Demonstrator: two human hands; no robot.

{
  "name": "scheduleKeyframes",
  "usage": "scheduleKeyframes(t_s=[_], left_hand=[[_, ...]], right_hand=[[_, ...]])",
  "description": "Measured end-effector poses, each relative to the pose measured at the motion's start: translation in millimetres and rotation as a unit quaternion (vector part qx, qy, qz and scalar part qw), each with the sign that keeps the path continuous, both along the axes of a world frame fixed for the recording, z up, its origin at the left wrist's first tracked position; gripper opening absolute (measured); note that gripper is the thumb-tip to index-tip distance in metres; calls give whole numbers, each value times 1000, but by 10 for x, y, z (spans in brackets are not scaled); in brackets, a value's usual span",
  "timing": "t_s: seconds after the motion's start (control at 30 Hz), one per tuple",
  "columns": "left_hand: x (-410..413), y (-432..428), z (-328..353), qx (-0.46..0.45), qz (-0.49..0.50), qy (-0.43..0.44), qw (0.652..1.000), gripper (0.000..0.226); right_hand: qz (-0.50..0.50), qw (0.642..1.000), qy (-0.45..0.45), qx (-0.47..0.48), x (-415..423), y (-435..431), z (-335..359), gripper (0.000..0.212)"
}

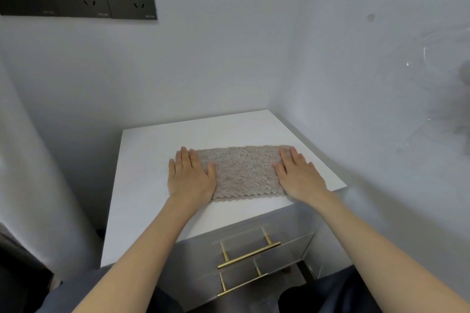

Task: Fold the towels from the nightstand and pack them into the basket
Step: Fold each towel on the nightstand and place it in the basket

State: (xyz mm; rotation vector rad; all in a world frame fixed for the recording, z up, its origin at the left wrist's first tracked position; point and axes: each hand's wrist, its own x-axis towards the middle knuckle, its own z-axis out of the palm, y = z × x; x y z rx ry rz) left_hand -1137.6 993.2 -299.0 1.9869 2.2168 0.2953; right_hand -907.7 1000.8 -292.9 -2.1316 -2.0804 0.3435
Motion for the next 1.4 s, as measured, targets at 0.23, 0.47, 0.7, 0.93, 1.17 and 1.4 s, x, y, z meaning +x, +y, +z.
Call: scheduleKeyframes(t_s=[0.23, 0.47, 0.7, 0.93, 1.17, 1.4], left_hand=[[76, 63, 129, 54, -79, 64, 993, 62], [113, 207, 128, 54, -115, 65, 990, 55], [-7, 364, 178, 72, -103, 27, 992, 43], [-158, 369, 294, 17, -92, -19, 995, 34], [-144, 276, 362, -49, -96, -102, 989, 30], [-21, 173, 369, -109, -80, -253, 958, 33]], right_hand=[[-120, 986, -35, 106, 22, -37, 204, 38], [-189, 981, 48, -19, 70, 109, 271, 42], [-131, 987, 55, -73, 152, 205, 396, 10], [-134, 982, -34, 133, 25, 245, 444, 21], [-66, 950, 159, 262, -290, 497, 432, 25], [85, 928, 290, 218, -737, 751, 399, 37]])
